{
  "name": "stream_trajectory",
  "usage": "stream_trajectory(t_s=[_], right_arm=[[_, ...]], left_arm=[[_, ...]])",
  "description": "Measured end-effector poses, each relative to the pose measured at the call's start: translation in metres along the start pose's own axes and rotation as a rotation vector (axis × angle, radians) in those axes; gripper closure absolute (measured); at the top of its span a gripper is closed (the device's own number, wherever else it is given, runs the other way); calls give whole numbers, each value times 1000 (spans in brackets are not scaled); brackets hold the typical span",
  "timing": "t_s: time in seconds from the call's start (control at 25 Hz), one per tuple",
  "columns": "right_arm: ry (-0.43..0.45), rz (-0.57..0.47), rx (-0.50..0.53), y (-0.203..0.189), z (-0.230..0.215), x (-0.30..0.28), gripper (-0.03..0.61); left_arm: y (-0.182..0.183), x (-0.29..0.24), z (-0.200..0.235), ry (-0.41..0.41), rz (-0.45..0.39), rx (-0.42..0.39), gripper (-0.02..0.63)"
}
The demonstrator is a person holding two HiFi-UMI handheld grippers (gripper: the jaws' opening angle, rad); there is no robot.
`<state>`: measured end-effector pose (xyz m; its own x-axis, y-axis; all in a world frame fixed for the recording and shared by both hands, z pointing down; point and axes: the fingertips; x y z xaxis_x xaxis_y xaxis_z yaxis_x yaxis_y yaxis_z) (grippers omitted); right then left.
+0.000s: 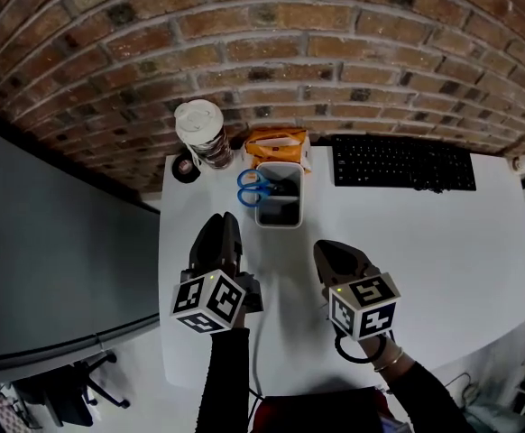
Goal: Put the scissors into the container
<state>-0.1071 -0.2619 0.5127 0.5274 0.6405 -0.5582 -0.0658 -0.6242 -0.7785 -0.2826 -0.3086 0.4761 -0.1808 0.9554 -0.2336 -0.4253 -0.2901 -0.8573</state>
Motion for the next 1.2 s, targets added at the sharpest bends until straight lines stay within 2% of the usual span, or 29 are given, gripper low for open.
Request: stream_trajectory(t_s=[0.16,0.52,1.2], right_arm=[[2,-6,6,-2,5,8,569],[3,-35,19,-10,15,33,569],[6,-73,75,-19,32,83,570]], left_arm=[[-6,15,0,7,12,-18,533],[-19,53,-9,16,33,-83,609],[-43,120,-22,16,91,-179,612]])
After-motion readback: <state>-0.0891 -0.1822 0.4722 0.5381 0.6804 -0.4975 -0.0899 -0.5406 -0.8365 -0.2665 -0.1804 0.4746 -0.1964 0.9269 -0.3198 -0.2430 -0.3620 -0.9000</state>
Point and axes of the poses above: the fingertips, and each gripper's own axes: x backward along the fingers, z to its left, y out of its top, and after that the axes turned 1 degree about -x, right-handed
